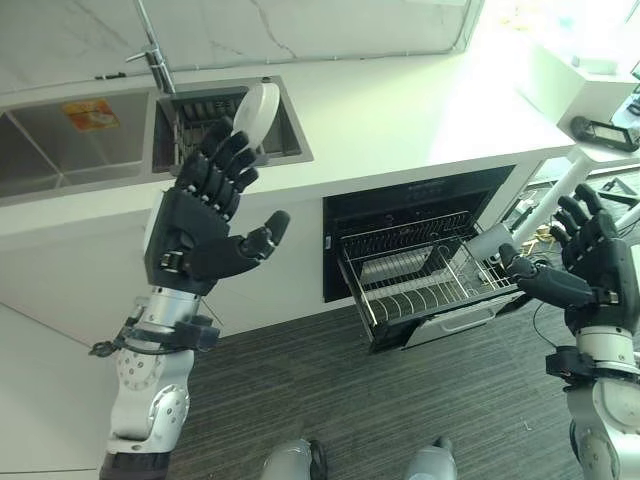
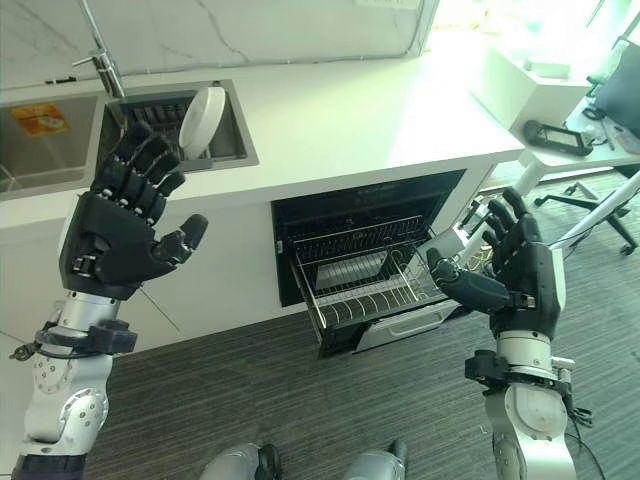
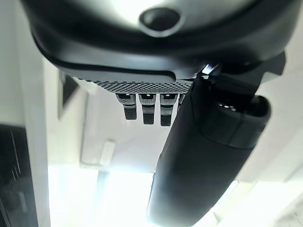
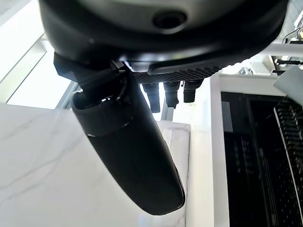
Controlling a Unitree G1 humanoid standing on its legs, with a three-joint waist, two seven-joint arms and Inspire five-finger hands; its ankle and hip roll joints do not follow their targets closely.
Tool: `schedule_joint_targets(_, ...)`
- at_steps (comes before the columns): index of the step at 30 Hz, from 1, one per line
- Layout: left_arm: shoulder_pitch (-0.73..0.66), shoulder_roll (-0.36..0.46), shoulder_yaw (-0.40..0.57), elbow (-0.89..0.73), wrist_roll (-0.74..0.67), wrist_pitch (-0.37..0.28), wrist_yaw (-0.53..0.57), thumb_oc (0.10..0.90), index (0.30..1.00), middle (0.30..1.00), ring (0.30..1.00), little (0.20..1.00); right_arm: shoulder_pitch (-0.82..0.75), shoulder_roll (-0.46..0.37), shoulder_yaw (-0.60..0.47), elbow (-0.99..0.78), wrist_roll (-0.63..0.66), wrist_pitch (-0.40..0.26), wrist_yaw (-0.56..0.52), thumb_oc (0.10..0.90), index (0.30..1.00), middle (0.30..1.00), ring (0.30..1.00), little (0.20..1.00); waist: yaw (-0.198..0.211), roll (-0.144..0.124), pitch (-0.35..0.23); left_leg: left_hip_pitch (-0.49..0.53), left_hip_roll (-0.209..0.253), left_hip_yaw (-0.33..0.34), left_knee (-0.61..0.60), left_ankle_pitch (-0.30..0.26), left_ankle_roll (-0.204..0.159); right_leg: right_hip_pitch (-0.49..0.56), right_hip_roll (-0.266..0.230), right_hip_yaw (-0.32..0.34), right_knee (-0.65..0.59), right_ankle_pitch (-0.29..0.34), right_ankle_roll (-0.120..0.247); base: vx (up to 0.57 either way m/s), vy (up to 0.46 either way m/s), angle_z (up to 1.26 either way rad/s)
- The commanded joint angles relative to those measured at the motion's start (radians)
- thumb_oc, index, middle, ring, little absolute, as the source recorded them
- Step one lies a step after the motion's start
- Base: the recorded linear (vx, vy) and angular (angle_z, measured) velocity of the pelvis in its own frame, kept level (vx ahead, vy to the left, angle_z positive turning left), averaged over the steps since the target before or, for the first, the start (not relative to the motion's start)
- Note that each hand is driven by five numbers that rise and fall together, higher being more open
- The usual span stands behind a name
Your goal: Place the dishes in the dishwasher.
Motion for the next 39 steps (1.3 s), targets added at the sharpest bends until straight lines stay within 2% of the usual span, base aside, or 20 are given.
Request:
schedule_joint_targets(1,-0.03,0.032,0.001,-0.143,-0.044,-0.054,0.002,0.8,0.9,0.9,0.9,0.9,-0.146,-0.082,-0.035,-0.019,-0.002,-0.13,0.015,0.8,0.9,0.9,0.9,0.9,0.024,0.044,-0.049,0.131,0.047,-0.128,-0.175,-0.016,-0.139,0.118,0.136,-0.029,-0.034,-0.177,0.017,0.03,0.106,-0.81)
schedule_joint_targets(2,-0.028,0.028,0.0,-0.142,-0.067,-0.049,-0.004,0.8,0.9,0.9,0.9,0.9,-0.143,-0.087,-0.038,-0.021,-0.001,-0.128,0.013,0.8,0.9,0.9,0.9,0.9,0.024,0.04,-0.05,0.129,0.039,-0.135,-0.175,-0.015,-0.134,0.119,0.163,-0.021,-0.034,-0.204,0.01,0.05,0.113,-0.52)
schedule_joint_targets(3,-0.023,0.008,-0.01,-0.139,-0.045,-0.054,-0.023,0.8,0.9,0.9,0.9,0.9,-0.141,-0.099,-0.045,-0.018,-0.016,-0.12,0.001,0.8,0.9,0.9,0.9,0.9,0.021,0.028,-0.052,0.125,0.018,-0.147,-0.175,-0.012,-0.126,0.109,0.238,-0.014,-0.034,-0.243,-0.009,0.0,0.014,-0.09)
schedule_joint_targets(4,-0.015,0.003,-0.024,-0.141,-0.02,-0.084,-0.036,0.8,0.9,0.9,0.9,0.9,-0.146,-0.117,-0.056,-0.003,0.01,-0.135,0.002,0.8,0.9,0.9,0.9,0.9,0.018,0.015,-0.049,0.118,0.001,-0.15,-0.175,-0.006,-0.122,0.075,0.279,-0.024,-0.034,-0.245,-0.02,-0.01,-0.023,0.56)
schedule_joint_targets(5,-0.016,0.002,-0.026,-0.143,-0.021,-0.092,-0.034,0.8,0.9,0.9,0.9,0.9,-0.148,-0.119,-0.056,0.0,0.008,-0.139,0.004,0.8,0.9,0.9,0.9,0.9,0.019,0.01,-0.047,0.116,-0.004,-0.15,-0.175,-0.005,-0.123,0.067,0.281,-0.024,-0.034,-0.252,-0.022,-0.02,-0.133,0.67)
schedule_joint_targets(6,-0.024,0.004,-0.027,-0.145,-0.025,-0.104,-0.029,0.8,0.9,0.9,0.9,0.9,-0.142,-0.132,-0.061,0.008,0.005,-0.156,0.012,0.8,0.9,0.9,0.9,0.9,0.021,-0.008,-0.041,0.112,-0.025,-0.157,-0.175,-0.01,-0.123,0.052,0.285,0.001,-0.034,-0.299,-0.03,0.0,-0.14,0.36)
schedule_joint_targets(9,0.002,-0.018,-0.023,-0.152,-0.042,-0.095,-0.03,0.8,0.9,0.9,0.9,0.9,-0.114,-0.156,-0.08,-0.002,0.006,-0.165,-0.009,0.8,0.9,0.9,0.9,0.9,0.015,-0.023,-0.052,0.101,-0.025,-0.14,-0.175,0.005,-0.135,0.035,0.298,0.024,-0.034,-0.324,-0.044,0.06,-0.188,0.15)
schedule_joint_targets(11,0.01,-0.027,-0.024,-0.151,-0.068,-0.077,-0.041,0.8,0.9,0.9,0.9,0.9,-0.112,-0.161,-0.084,-0.008,0.044,-0.16,-0.008,0.8,0.9,0.9,0.9,0.9,0.014,-0.024,-0.066,0.104,-0.027,-0.128,-0.175,0.004,-0.134,0.037,0.303,0.03,-0.034,-0.333,-0.052,0.09,-0.127,-0.06)
schedule_joint_targets(14,0.004,-0.029,-0.042,-0.158,0.013,-0.095,-0.026,0.8,0.9,0.9,0.9,0.9,-0.121,-0.137,-0.063,-0.016,0.018,-0.147,-0.011,0.8,0.9,0.9,0.9,0.9,0.01,-0.01,-0.073,0.117,-0.029,-0.1,-0.175,0.006,-0.134,0.045,0.309,0.04,-0.034,-0.355,-0.072,0.07,-0.128,-0.27)
schedule_joint_targets(18,0.019,-0.026,-0.021,-0.151,-0.036,-0.088,0.005,0.8,0.9,0.9,0.9,0.9,-0.113,-0.139,-0.047,-0.033,-0.008,-0.11,-0.021,0.8,0.9,0.9,0.9,0.9,0.008,-0.002,-0.076,0.152,-0.033,-0.062,-0.175,0.015,-0.141,0.057,0.299,0.04,-0.034,-0.37,-0.087,0.05,-0.098,-0.17)
schedule_joint_targets(20,0.032,-0.033,-0.015,-0.156,-0.03,-0.09,0.005,0.8,0.9,0.9,0.9,0.9,-0.108,-0.153,-0.06,-0.027,0.003,-0.115,-0.013,0.8,0.9,0.9,0.9,0.9,0.01,-0.019,-0.062,0.176,-0.045,-0.02,-0.175,0.041,-0.155,0.066,0.274,0.051,-0.034,-0.369,-0.099,0.05,-0.146,-0.06)
schedule_joint_targets(21,0.037,-0.039,-0.018,-0.162,-0.029,-0.093,0.002,0.8,0.9,0.9,0.9,0.9,-0.112,-0.166,-0.067,-0.021,0.007,-0.117,-0.01,0.8,0.9,0.9,0.9,0.9,0.018,-0.034,-0.037,0.184,-0.06,-0.013,-0.139,0.082,-0.172,0.085,0.258,0.059,-0.034,-0.37,-0.108,0.01,-0.146,-0.02)
schedule_joint_targets(23,0.043,-0.046,-0.017,-0.17,-0.021,-0.109,-0.005,0.8,0.9,0.9,0.9,0.9,-0.128,-0.18,-0.072,-0.02,0.011,-0.112,-0.005,0.8,0.9,0.9,0.9,0.9,0.025,-0.036,-0.015,0.129,-0.041,-0.021,-0.041,0.107,-0.189,0.089,0.258,0.058,-0.034,-0.364,-0.12,-0.01,-0.069,0.09)
schedule_joint_targets(26,0.04,-0.041,-0.017,-0.171,-0.027,-0.125,-0.009,0.8,0.9,0.9,0.9,0.9,-0.152,-0.185,-0.06,-0.019,0.037,-0.083,-0.004,0.8,0.9,0.9,0.9,0.9,0.025,-0.023,-0.011,0.144,0.002,-0.004,-0.175,0.109,-0.191,0.11,0.266,0.046,-0.034,-0.378,-0.108,0.08,0.066,0.17)
schedule_joint_targets(27,0.044,-0.039,-0.014,-0.176,-0.03,-0.14,-0.009,0.8,0.9,0.9,0.9,0.9,-0.155,-0.182,-0.053,-0.022,0.059,-0.076,0.007,0.8,0.9,0.9,0.9,0.9,0.025,-0.004,-0.011,0.096,0.043,-0.008,-0.175,0.1,-0.199,0.114,0.284,0.045,-0.034,-0.389,-0.103,0.1,0.156,0.32)
schedule_joint_targets(29,0.053,-0.043,-0.01,-0.186,-0.018,-0.173,-0.003,0.8,0.9,0.9,0.9,0.9,-0.144,-0.177,-0.046,-0.031,0.069,-0.079,0.025,0.8,0.9,0.9,0.9,0.9,0.026,0.026,-0.021,0.011,0.088,-0.048,-0.175,0.121,-0.232,0.123,0.317,0.049,-0.034,-0.411,-0.101,0.15,0.151,0.25)
schedule_joint_targets(31,0.057,-0.048,-0.007,-0.193,-0.011,-0.201,0.008,0.8,0.9,0.9,0.9,0.9,-0.135,-0.174,-0.043,-0.033,0.07,-0.088,0.049,0.8,0.9,0.9,0.9,0.9,0.035,0.043,-0.023,-0.07,0.115,-0.119,-0.175,0.178,-0.262,0.14,0.35,0.081,-0.034,-0.431,-0.109,0.29,0.211,0.03)
schedule_joint_targets(32,0.056,-0.06,-0.004,-0.199,-0.005,-0.212,0.014,0.8,0.9,0.9,0.9,0.9,-0.131,-0.184,-0.037,-0.038,0.079,-0.098,0.052,0.8,0.9,0.9,0.9,0.9,0.042,0.05,-0.023,-0.11,0.12,-0.165,-0.175,0.201,-0.272,0.164,0.37,0.112,-0.034,-0.459,-0.119,0.35,0.263,-0.34)
schedule_joint_targets(35,0.054,-0.063,-0.001,-0.201,0.001,-0.221,0.018,0.8,0.9,0.9,0.9,0.9,-0.11,-0.175,-0.046,-0.048,0.095,-0.118,0.07,0.8,0.9,0.9,0.9,0.9,0.039,0.05,-0.026,-0.093,0.127,-0.143,-0.175,0.176,-0.256,0.179,0.346,0.109,-0.034,-0.457,-0.106,0.3,0.256,-0.58)
schedule_joint_targets(39,0.038,-0.037,0.014,-0.204,-0.016,-0.209,0.001,0.8,0.9,0.9,0.9,0.9,-0.071,-0.165,-0.077,-0.074,0.126,-0.113,0.043,0.8,0.9,0.9,0.9,0.9,0.056,0.03,-0.043,-0.059,0.088,-0.153,-0.175,0.137,-0.225,0.218,0.295,0.09,-0.034,-0.454,-0.061,0.25,0.18,-0.29)
